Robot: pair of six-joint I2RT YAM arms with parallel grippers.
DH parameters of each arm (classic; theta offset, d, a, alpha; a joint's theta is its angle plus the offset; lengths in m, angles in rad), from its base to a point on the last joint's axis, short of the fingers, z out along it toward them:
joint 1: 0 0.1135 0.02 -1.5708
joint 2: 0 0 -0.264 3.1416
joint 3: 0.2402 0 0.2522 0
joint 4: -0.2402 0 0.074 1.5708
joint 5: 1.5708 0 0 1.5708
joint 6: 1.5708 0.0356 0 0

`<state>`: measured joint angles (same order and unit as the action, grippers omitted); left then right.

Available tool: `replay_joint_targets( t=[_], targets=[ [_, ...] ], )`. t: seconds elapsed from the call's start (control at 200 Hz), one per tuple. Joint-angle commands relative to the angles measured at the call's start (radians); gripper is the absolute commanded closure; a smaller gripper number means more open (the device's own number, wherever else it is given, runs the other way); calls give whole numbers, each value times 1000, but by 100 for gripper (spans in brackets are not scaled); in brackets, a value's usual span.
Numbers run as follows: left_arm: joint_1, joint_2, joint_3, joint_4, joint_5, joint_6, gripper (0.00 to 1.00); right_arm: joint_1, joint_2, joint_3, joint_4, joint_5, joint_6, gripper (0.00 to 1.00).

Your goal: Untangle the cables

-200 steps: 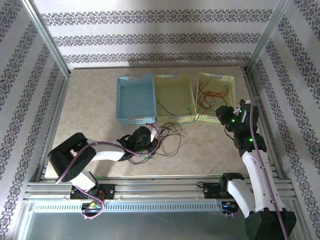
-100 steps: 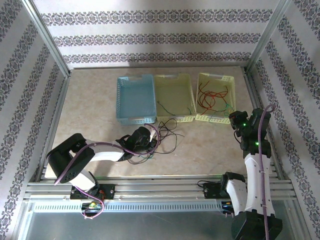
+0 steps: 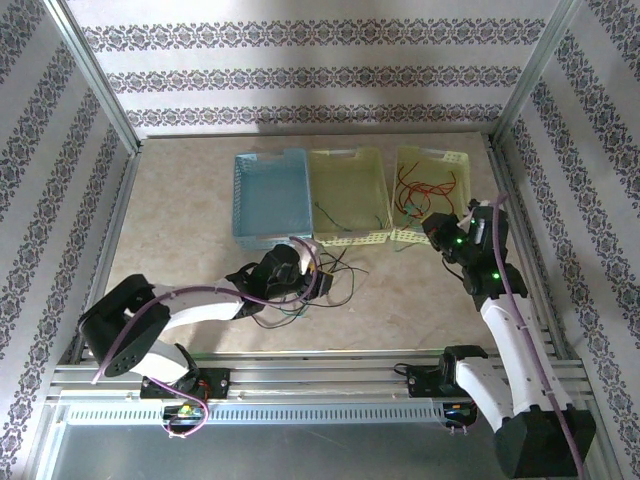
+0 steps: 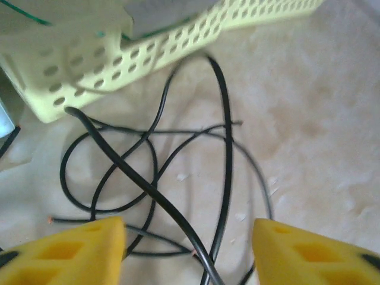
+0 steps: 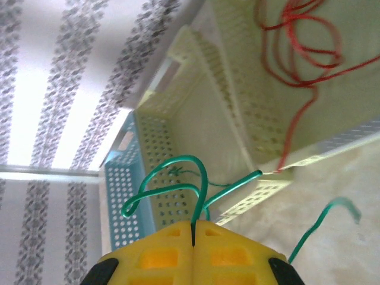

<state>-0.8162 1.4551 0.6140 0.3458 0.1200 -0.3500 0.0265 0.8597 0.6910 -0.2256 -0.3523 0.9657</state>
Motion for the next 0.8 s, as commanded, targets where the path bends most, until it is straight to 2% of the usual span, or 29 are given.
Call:
replay_joint_targets(
  t=[0.0, 0.105, 0.22, 0.32, 0.43, 0.55, 0.795],
  targets=[
    [9, -79, 10, 10, -80, -16, 30, 66, 44, 39, 166, 16, -17, 100],
    [9, -164, -24, 7, -240, -58, 24, 140, 111, 80, 232, 56, -48, 100],
    [14, -261, -74, -30, -411, -104, 23, 209, 196, 142, 263, 137, -95, 100],
    [22, -319, -92, -123, -470, -112, 22, 246, 277, 177, 304, 207, -114, 100],
    [28, -341, -87, -272, -504, -137, 22, 256, 394, 205, 365, 227, -105, 100],
    [31, -324, -82, -400, -493, -162, 22, 263, 539, 255, 395, 211, -91, 100],
    [32, -279, -89, -483, -413, -165, 25, 283, 768, 329, 422, 148, -63, 100]
  ],
)
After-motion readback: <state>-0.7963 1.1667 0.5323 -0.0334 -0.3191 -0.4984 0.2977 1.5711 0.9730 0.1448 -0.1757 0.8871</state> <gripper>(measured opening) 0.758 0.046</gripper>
